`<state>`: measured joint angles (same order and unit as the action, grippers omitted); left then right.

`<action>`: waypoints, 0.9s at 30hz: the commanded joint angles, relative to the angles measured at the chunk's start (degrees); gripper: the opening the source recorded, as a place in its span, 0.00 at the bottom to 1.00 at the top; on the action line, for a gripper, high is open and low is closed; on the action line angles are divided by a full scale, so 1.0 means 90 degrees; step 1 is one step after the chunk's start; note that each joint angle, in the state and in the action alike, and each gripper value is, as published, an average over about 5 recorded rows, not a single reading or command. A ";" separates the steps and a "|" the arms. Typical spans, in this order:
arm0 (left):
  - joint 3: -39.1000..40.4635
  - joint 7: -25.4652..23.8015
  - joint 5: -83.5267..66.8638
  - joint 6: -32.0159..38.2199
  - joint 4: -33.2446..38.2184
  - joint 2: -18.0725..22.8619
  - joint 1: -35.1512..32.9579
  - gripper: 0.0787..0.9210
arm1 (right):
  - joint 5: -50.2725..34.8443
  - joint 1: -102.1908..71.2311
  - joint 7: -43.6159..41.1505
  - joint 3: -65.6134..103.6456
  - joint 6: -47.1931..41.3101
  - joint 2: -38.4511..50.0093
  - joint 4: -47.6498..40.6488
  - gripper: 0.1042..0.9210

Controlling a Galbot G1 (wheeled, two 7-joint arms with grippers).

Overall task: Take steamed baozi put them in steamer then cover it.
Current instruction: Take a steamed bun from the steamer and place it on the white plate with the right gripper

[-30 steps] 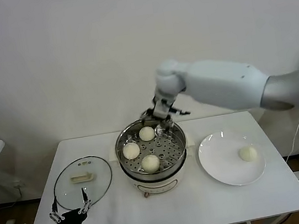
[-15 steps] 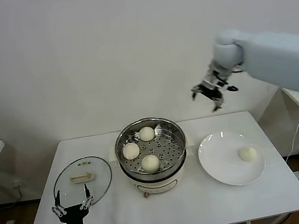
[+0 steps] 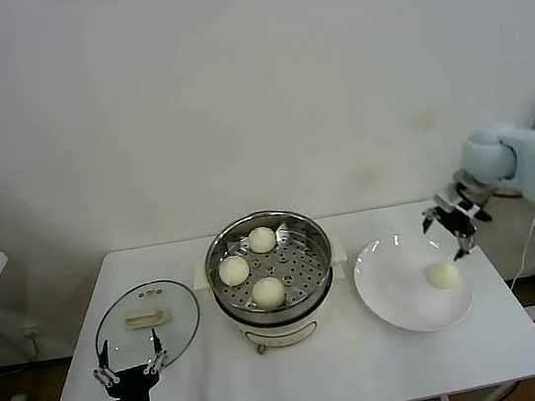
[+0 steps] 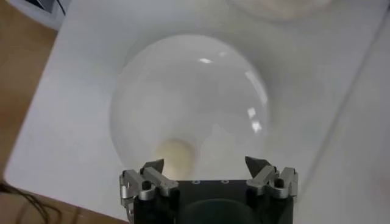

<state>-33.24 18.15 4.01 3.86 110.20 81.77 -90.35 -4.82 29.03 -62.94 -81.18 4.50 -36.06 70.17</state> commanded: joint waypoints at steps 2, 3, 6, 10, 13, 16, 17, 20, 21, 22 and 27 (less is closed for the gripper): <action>-0.0004 0.0006 0.0023 0.0007 -0.0019 0.0009 -0.0023 0.88 | 0.0843 -0.2026 0.0166 0.1812 -0.0096 0.0157 -0.0917 0.88; -0.0008 0.0007 0.0032 0.0008 -0.0018 0.0016 -0.0032 0.88 | 0.0909 -0.2064 0.0167 0.1884 -0.0095 0.0096 -0.1005 0.88; -0.0025 0.0009 0.0043 0.0009 -0.0023 0.0026 -0.0054 0.88 | 0.1029 -0.2097 0.0158 0.1981 -0.0097 -0.0041 -0.1218 0.88; -0.0032 0.0013 0.0050 0.0014 -0.0041 0.0051 -0.0058 0.88 | 0.1133 -0.2134 0.0171 0.2079 -0.0039 -0.0203 -0.1456 0.88; -0.0022 0.0015 0.0062 0.0018 -0.0056 0.0076 -0.0051 0.88 | 0.1227 -0.2235 0.0206 0.2239 0.0025 -0.0387 -0.1645 0.88; -0.0015 0.0016 0.0074 0.0016 -0.0063 0.0089 -0.0046 0.88 | 0.1297 -0.2395 0.0225 0.2427 0.0043 -0.0562 -0.1784 0.88; -0.0015 0.0016 0.0076 0.0014 -0.0062 0.0090 -0.0046 0.88 | 0.1319 -0.2445 0.0226 0.2477 0.0045 -0.0605 -0.1817 0.88; -0.0022 0.0018 0.0078 0.0011 -0.0059 0.0089 -0.0053 0.88 | 0.1425 -0.2567 0.0229 0.2579 0.0061 -0.0723 -0.1924 0.88; -0.0025 0.0018 0.0077 0.0011 -0.0060 0.0086 -0.0058 0.88 | 0.1457 -0.2590 0.0234 0.2605 0.0070 -0.0764 -0.1972 0.88; -0.0028 0.0018 0.0077 0.0011 -0.0061 0.0083 -0.0061 0.88 | 0.1486 -0.2609 0.0239 0.2629 0.0081 -0.0804 -0.2024 0.88; -0.0036 0.0019 0.0077 0.0014 -0.0080 0.0086 -0.0067 0.88 | 0.1542 -0.2660 0.0246 0.2695 0.0086 -0.0950 -0.2166 0.88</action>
<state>-33.54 18.29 4.70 4.01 109.53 82.53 -90.95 6.99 8.07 -60.92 -60.22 5.07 -41.95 54.34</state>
